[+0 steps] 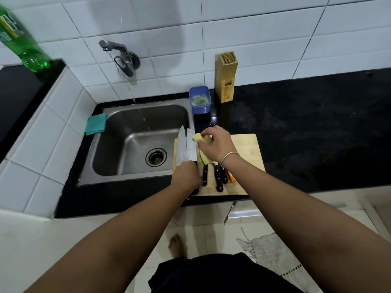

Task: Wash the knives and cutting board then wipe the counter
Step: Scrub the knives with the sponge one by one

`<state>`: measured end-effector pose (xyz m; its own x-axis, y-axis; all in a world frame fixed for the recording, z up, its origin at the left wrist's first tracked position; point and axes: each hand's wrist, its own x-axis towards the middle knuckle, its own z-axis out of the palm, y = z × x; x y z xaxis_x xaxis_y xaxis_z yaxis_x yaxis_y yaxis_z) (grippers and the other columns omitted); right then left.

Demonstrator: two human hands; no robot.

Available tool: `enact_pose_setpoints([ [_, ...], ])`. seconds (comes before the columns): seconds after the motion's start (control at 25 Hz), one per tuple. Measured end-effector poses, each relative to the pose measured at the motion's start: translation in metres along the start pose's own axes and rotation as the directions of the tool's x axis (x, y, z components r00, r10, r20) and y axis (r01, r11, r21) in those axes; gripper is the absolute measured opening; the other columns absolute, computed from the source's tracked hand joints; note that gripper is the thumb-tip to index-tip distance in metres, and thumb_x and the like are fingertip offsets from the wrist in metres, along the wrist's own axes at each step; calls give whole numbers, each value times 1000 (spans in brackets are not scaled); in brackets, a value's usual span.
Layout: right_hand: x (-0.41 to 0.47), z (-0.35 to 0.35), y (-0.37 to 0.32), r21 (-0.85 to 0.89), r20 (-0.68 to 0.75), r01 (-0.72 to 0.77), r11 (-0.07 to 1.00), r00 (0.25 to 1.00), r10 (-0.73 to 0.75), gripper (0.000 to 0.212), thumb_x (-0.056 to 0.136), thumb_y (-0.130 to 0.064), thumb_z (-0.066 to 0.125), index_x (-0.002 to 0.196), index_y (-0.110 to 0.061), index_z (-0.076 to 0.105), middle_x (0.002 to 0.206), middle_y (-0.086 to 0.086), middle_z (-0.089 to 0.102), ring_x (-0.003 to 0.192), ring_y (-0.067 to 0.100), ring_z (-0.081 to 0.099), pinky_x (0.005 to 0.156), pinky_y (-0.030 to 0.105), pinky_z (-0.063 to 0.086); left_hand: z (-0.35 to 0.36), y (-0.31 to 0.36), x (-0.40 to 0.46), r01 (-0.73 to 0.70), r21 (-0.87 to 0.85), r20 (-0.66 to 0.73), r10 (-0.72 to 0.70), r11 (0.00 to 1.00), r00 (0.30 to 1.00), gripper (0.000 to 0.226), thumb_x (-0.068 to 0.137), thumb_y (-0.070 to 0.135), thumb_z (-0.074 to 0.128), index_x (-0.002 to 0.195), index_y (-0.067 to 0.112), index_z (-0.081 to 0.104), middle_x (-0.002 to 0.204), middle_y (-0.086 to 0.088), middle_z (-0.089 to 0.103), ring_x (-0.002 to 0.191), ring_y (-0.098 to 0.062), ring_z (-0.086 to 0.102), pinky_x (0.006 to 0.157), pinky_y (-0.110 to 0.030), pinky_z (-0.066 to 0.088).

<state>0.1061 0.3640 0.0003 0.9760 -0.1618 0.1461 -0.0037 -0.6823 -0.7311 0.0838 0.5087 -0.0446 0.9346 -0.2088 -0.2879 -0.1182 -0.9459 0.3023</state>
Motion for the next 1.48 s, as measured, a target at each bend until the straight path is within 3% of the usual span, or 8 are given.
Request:
enact_pose_setpoints([
  [0.16,2,-3,0,2,-11,-34,999,999,34,29,80,-37,73,105,-22,71,96,-9,56,86,8,54,78,22,44,-2,1,7,126,-173,32,-123,977,992,30,68,33,81,67,15,58,62,0,58,56,-12,56,42,-21,35],
  [0.28,8,-7,-3,52,-35,-47,998,998,49,27,79,-36,74,102,-22,71,94,-9,56,84,8,54,76,20,41,-13,4,11,235,-390,72,-225,890,972,35,68,39,82,64,15,56,54,3,56,49,-10,55,39,-18,32],
  [0.4,16,-9,-11,127,-70,-54,990,996,63,27,79,-35,75,102,-22,71,97,-7,59,88,10,57,79,21,45,-32,7,15,290,-597,137,-261,748,956,31,70,32,78,60,12,57,39,4,53,34,-10,50,37,-16,35],
  [0.68,49,18,-62,268,-114,-23,963,992,56,25,80,-34,74,99,-18,72,96,-4,65,88,10,60,81,24,49,-101,-56,34,286,-909,141,-421,303,896,17,79,18,73,74,9,59,41,0,52,35,-11,42,37,-20,30],
  [0.84,82,57,-97,209,-65,11,978,998,3,25,80,-32,74,101,-18,71,100,-3,66,91,12,59,84,26,49,-130,-106,61,328,-936,243,-437,130,866,22,86,19,68,70,13,54,42,3,48,40,-9,40,35,-16,27],
  [1.08,134,113,-134,194,-111,27,981,994,-6,23,79,-28,76,98,-15,71,96,0,66,89,13,59,83,24,47,-176,-153,130,450,-867,495,-267,-214,827,26,90,16,61,66,12,51,46,3,46,32,-4,41,32,-12,31],
  [1.24,158,122,-130,181,-151,-30,983,987,59,22,78,-30,77,97,-20,72,95,-6,64,85,7,57,79,18,44,-202,-162,186,374,-780,519,-183,-502,835,19,93,14,62,82,0,57,76,-10,57,51,-9,56,38,-15,48],
  [1.48,168,131,-111,132,-176,-123,984,974,145,19,77,-30,78,93,-25,69,91,-5,62,79,6,56,72,14,41,-230,-159,240,239,-553,505,-92,-798,858,11,93,5,58,95,-6,59,82,-16,59,52,-16,58,42,-18,51],
])
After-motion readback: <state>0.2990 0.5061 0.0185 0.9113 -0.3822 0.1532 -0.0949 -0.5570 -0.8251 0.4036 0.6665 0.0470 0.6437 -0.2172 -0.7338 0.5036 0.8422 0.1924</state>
